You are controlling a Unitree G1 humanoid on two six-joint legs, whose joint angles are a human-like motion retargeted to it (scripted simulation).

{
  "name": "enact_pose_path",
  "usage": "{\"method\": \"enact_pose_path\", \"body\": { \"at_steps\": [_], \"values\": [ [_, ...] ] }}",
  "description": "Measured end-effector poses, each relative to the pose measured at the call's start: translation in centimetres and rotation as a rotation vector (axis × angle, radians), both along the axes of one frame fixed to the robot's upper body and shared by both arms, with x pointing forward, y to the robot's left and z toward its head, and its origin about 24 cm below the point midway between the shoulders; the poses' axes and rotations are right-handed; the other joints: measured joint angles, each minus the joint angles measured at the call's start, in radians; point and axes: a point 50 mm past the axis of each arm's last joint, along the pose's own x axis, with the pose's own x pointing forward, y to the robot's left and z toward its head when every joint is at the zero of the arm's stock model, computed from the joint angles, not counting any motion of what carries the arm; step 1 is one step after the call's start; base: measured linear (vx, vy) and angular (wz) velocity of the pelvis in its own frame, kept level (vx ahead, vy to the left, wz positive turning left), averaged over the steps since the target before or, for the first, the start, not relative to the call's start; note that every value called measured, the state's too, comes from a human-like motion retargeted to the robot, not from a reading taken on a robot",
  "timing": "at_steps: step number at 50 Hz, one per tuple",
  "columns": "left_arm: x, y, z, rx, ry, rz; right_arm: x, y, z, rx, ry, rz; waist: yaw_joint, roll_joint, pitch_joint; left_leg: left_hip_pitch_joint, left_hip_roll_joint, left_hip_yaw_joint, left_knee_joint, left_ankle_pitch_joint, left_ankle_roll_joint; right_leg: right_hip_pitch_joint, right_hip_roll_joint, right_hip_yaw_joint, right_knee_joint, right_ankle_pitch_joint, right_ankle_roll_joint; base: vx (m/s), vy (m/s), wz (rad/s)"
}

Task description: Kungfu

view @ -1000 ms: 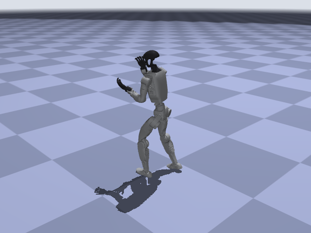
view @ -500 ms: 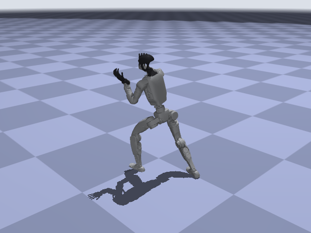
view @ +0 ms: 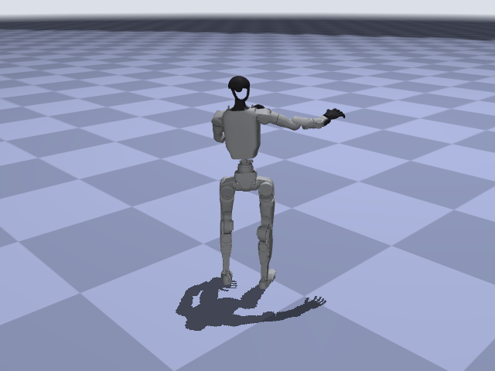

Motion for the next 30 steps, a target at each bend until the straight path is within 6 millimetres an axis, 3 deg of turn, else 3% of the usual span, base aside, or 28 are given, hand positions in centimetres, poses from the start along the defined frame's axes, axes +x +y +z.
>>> {"method": "enact_pose_path", "body": {
  "at_steps": [4, 7, 8, 10, 11, 12, 13, 15, 17, 18, 19, 20, 22, 23, 25, 27, 28, 30],
  "values": [
    [-1.0, -0.3, 2.4, 0.012, -0.148, 0.01, -1.7, -2.4, 0.6, 0.049, -0.01, -0.228, 0.089, -0.021, 0.014, -0.006, -0.117, 0.045, -0.138, -0.077, 0.088, -0.004, 0.075, 0.152, -0.035, -0.015, -0.086, -0.12, -0.38, -2.49],
    [-1.9, -0.4, 3.4, 0.02, -0.238, 0.0, -2.2, -2.8, 1.4, 0.05, 0.015, -0.226, 0.201, -0.054, 0.032, -0.04, -0.195, -0.085, -0.249, -0.032, 0.182, -0.001, 0.132, 0.262, 0.019, -0.012, -0.091, 0.11, -0.58, -2.32],
    [-2.1, -0.4, 3.7, 0.02, -0.259, -0.009, -2.2, -2.7, 1.3, 0.026, 0.055, -0.206, 0.218, -0.062, 0.043, -0.048, -0.217, -0.149, -0.279, 0.069, 0.237, 0.001, 0.149, 0.257, 0.05, -0.003, -0.061, 0.12, -0.58, -1.06],
    [-2.2, -0.2, 4.2, 0.015, -0.282, -0.022, -2.4, -2.6, 0.1, -0.029, 0.175, -0.197, 0.193, -0.078, 0.044, -0.041, -0.258, -0.323, -0.292, 0.109, 0.235, -0.051, 0.154, 0.161, 0.169, 0.084, 0.122, 0.08, -0.7, -0.37],
    [-2.2, 0.1, 4.7, 0.03, -0.303, -0.025, -2.1, -2.3, -1.0, -0.053, 0.232, -0.193, 0.208, -0.082, 0.032, -0.082, -0.137, -0.245, -0.234, 0.06, 0.197, -0.145, 0.194, 0.084, 0.298, 0.186, 0.276, -0.15, -1.21, -1.25],
    [-2.2, 0.5, 5.2, 0.04, -0.321, -0.03, -1.8, -1.9, -1.9, -0.081, 0.283, -0.181, 0.226, -0.083, 0.026, -0.115, -0.02, -0.18, -0.178, 0.015, 0.153, -0.242, 0.234, -0.011, 0.437, 0.281, 0.379, -0.48, -1.89, -2.31],
    [-2.3, 0.7, 5.6, 0.04, -0.333, -0.036, -1.3, -1.5, -2.5, -0.115, 0.324, -0.158, 0.251, -0.078, 0.031, -0.131, 0.084, -0.141, -0.124, -0.021, 0.1, -0.344, 0.275, -0.14, 0.595, 0.363, 0.379, -0.39, -1.67, -1.78],
    [-2.3, 0.7, 5.7, 0.008, -0.326, -0.068, -0.7, -0.7, -3.4, -0.184, 0.404, -0.092, 0.205, 0.004, 0.042, -0.141, 0.246, -0.139, -0.073, -0.058, 0.065, -0.53, 0.29, -0.223, 0.948, 0.319, 0.379, 0.09, -0.43, -0.14],
    [-1.8, 0.4, 5.1, -0.051, -0.264, -0.084, 0.0, 0.1, -4.1, -0.229, 0.453, -0.012, 0.085, 0.167, 0.061, -0.222, 0.319, -0.253, -0.024, -0.08, 0.103, -0.687, 0.184, -0.244, 1.242, 0.234, 0.379, 0.32, 0.74, 1.3],
    [-1.6, 0.0, 4.7, -0.076, -0.219, -0.107, -0.1, 0.2, -4.3, -0.243, 0.489, 0.022, 0.035, 0.25, 0.076, -0.245, 0.328, -0.297, -0.018, -0.08, 0.142, -0.717, 0.08, -0.181, 1.33, 0.202, 0.378, 0.23, 0.78, 1.69],
    [-1.7, -0.7, 4.3, -0.095, -0.182, -0.141, -0.6, -0.1, -4.4, -0.241, 0.519, 0.02, -0.021, 0.334, 0.105, -0.293, 0.332, -0.377, -0.004, -0.074, 0.162, -0.713, -0.064, -0.164, 1.35, 0.198, 0.303, 0.16, 0.5, 2.09],
    [-1.9, -1.5, 3.9, -0.11, -0.148, -0.182, -1.4, -0.6, -4.4, -0.231, 0.543, 0.001, -0.081, 0.419, 0.14, -0.355, 0.333, -0.476, 0.015, -0.065, 0.172, -0.692, -0.228, -0.169, 1.336, 0.207, 0.189, 0.04, 0.04, 2.1],
    [-2.2, -2.2, 3.4, -0.12, -0.132, -0.208, -2.6, -1.5, -4.7, -0.177, 0.512, -0.109, -0.183, 0.533, 0.221, -0.432, 0.334, -0.617, 0.012, -0.045, 0.195, -0.618, -0.507, -0.147, 1.025, 0.298, -0.011, -0.08, -0.15, 1.7],
    [-2.2, -2.1, 2.9, -0.111, -0.135, -0.2, -3.0, -1.6, -5.6, -0.137, 0.483, -0.159, -0.24, 0.544, 0.258, -0.436, 0.326, -0.654, 0.004, -0.051, 0.213, -0.604, -0.557, -0.04, 0.786, 0.372, -0.063, -0.1, -0.02, 1.03],
    [-2.1, -1.3, 1.9, -0.135, -0.161, -0.137, -2.6, -1.4, -6.0, -0.097, 0.403, -0.205, -0.255, 0.544, 0.263, -0.401, 0.309, -0.576, 0.005, -0.094, 0.265, -0.66, -0.661, 0.239, 0.318, 0.401, -0.145, -0.12, 0.15, -0.37],
    [-1.6, 0.1, 0.2, -0.152, -0.153, -0.04, -0.7, 0.1, -6.9, -0.057, 0.355, -0.14, -0.237, 0.541, 0.231, -0.414, 0.304, -0.51, -0.031, -0.075, 0.283, -0.595, -0.72, 0.308, -0.209, 0.494, -0.143, -0.27, -0.03, -1.73],
    [-1.4, 0.7, -0.7, -0.155, -0.127, -0.007, 0.0, 0.9, -7.5, -0.048, 0.353, -0.099, -0.231, 0.546, 0.242, -0.418, 0.352, -0.522, -0.071, -0.052, 0.276, -0.65, -0.667, 0.281, -0.212, 0.455, -0.136, -0.33, -0.35, -2.04],
    [-0.9, 2.5, -2.4, -0.143, -0.099, 0.065, 1.9, 3.1, -9.3, -0.028, 0.363, -0.01, -0.17, 0.548, 0.251, -0.479, 0.454, -0.522, -0.041, -0.081, 0.286, -0.72, -0.594, -0.05, -0.129, 0.351, -0.145, -0.21, -0.49, -1.74]
  ]
}}
